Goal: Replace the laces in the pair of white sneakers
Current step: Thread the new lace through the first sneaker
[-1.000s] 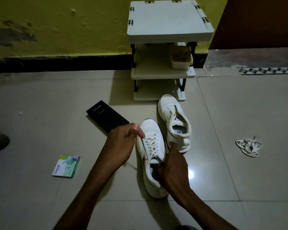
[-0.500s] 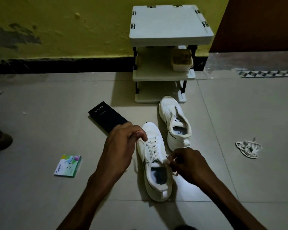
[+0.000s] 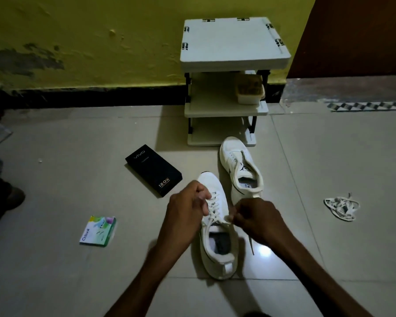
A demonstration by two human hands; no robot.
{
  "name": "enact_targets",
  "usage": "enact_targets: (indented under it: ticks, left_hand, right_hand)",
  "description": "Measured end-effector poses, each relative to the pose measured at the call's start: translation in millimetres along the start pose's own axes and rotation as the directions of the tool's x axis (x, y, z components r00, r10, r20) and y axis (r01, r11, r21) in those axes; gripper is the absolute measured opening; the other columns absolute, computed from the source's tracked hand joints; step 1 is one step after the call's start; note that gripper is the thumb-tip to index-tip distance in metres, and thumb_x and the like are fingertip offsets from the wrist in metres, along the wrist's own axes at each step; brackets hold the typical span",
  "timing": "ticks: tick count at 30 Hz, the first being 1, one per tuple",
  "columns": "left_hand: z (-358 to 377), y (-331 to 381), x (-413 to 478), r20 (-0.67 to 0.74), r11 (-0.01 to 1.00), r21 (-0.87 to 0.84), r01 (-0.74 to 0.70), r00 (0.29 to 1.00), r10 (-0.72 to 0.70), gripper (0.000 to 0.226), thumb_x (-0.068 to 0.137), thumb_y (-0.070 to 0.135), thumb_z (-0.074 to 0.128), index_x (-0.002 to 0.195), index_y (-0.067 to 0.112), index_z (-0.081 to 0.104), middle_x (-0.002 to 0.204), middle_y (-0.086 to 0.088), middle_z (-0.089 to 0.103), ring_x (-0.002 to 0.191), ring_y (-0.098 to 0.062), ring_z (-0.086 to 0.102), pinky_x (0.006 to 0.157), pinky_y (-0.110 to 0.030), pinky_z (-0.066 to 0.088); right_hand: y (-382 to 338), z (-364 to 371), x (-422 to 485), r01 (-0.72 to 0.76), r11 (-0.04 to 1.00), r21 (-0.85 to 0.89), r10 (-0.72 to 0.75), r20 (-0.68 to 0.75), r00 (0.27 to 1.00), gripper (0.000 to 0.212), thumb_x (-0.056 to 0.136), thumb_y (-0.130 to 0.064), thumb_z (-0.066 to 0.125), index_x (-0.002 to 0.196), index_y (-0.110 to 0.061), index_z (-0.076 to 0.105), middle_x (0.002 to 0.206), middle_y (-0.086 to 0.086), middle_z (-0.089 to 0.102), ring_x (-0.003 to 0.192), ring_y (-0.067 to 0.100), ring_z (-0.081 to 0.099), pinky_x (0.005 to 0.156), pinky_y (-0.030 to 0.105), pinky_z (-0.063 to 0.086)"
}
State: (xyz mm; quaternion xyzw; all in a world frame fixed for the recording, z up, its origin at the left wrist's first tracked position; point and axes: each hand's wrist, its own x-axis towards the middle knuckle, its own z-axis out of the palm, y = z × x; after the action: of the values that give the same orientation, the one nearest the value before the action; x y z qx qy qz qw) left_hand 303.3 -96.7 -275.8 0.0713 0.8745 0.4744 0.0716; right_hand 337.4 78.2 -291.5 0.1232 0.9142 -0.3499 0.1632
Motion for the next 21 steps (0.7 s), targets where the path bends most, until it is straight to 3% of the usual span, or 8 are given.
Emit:
enact_targets:
  ticks: [2, 4, 8, 10, 15, 17, 19, 21]
  left_hand:
    - [12.0, -17.3, -4.5, 0.039, 0.99, 0.128, 0.055, 0.997, -0.061, 0.025, 0.096, 0.014, 0.048, 0.075, 0.018, 0.06, 0.067, 0.004, 0.067, 0.064, -0.011, 0.061, 0.071, -0.035, 0.053]
    - [18.7, -32.8, -9.1, 0.076, 0.953, 0.296, 0.072, 0.992, -0.099, 0.022, 0.097, 0.022, 0.052, 0.08, 0.02, 0.065, 0.084, 0.005, 0.068, 0.081, -0.013, 0.063, 0.078, -0.03, 0.05]
    - [22.6, -45.5, -16.6, 0.057, 0.93, 0.339, 0.142, 0.984, -0.172, 0.032, 0.095, 0.041, 0.055, 0.106, 0.015, 0.069, 0.108, 0.002, 0.068, 0.099, -0.012, 0.061, 0.085, -0.021, 0.044]
    - [22.3, -39.8, -14.9, 0.04, 0.92, 0.379, 0.102, 0.991, -0.127, 0.029, 0.097, 0.036, 0.051, 0.104, 0.013, 0.067, 0.109, 0.0, 0.069, 0.097, -0.012, 0.063, 0.082, -0.02, 0.046]
    - [10.8, -24.7, -5.7, 0.044, 0.983, 0.116, 0.143, 0.988, -0.149, 0.02, 0.102, 0.021, 0.042, 0.109, 0.019, 0.061, 0.107, 0.002, 0.068, 0.097, -0.011, 0.064, 0.085, -0.019, 0.051]
    - [3.4, -20.1, -3.0, 0.054, 0.99, 0.012, 0.143, 0.988, -0.144, 0.019, 0.101, 0.015, 0.044, 0.104, 0.019, 0.062, 0.089, 0.003, 0.071, 0.08, -0.008, 0.065, 0.073, -0.013, 0.05]
    - [-5.5, -12.9, 0.8, 0.02, 0.991, -0.061, 0.12, 0.993, -0.119, 0.019, 0.099, 0.012, 0.047, 0.095, 0.02, 0.065, 0.077, 0.005, 0.071, 0.07, -0.007, 0.065, 0.066, -0.014, 0.05]
    - [-12.5, -5.2, 5.6, 0.006, 0.989, -0.122, 0.088, 0.996, -0.088, 0.02, 0.097, 0.011, 0.052, 0.086, 0.019, 0.067, 0.074, 0.006, 0.072, 0.07, -0.009, 0.067, 0.066, -0.018, 0.052]
  right_hand:
    - [11.5, 20.8, -1.4, -0.033, 0.999, -0.043, 0.033, 0.012, 0.999, 0.02, 0.078, -0.044, 0.074, 0.088, -0.032, 0.061, 0.074, -0.014, 0.058, 0.068, -0.001, 0.054, 0.053, 0.009, 0.035]
    - [18.9, 38.0, -3.8, -0.029, 0.999, 0.045, 0.032, -0.064, 0.997, 0.03, 0.073, -0.045, 0.078, 0.088, -0.031, 0.056, 0.072, -0.015, 0.057, 0.064, -0.004, 0.052, 0.053, 0.009, 0.037]
    - [16.9, 52.3, -6.4, 0.019, 0.997, 0.069, -0.005, -0.202, 0.979, 0.03, 0.074, -0.048, 0.077, 0.079, -0.031, 0.052, 0.066, -0.012, 0.056, 0.06, 0.0, 0.052, 0.055, 0.009, 0.037]
    - [12.3, 51.8, -6.6, 0.021, 0.997, 0.079, -0.005, -0.2, 0.98, 0.03, 0.075, -0.047, 0.077, 0.075, -0.031, 0.051, 0.065, -0.013, 0.055, 0.059, 0.001, 0.052, 0.055, 0.008, 0.038]
    - [-1.2, 35.7, 2.5, -0.048, 0.999, 0.019, 0.05, -0.101, 0.994, 0.012, 0.089, -0.033, 0.064, 0.081, -0.025, 0.064, 0.075, -0.01, 0.064, 0.072, 0.007, 0.06, 0.058, 0.014, 0.037]
    - [-11.9, 19.2, 2.9, -0.032, 0.965, 0.261, 0.046, -0.047, 0.998, 0.017, 0.094, -0.018, 0.059, 0.081, -0.018, 0.07, 0.073, -0.003, 0.07, 0.069, 0.009, 0.064, 0.06, 0.017, 0.046]
    - [-26.6, -3.0, -0.8, -0.045, 0.807, 0.589, 0.012, 0.059, 0.998, 0.023, 0.095, -0.001, 0.052, 0.09, -0.009, 0.072, 0.077, 0.007, 0.073, 0.067, 0.011, 0.066, 0.058, 0.016, 0.05]
    - [-39.8, -24.2, -3.5, -0.069, 0.671, 0.739, -0.039, 0.128, 0.991, 0.025, 0.094, 0.005, 0.048, 0.099, -0.004, 0.071, 0.086, 0.014, 0.074, 0.071, 0.013, 0.069, 0.06, 0.018, 0.053]
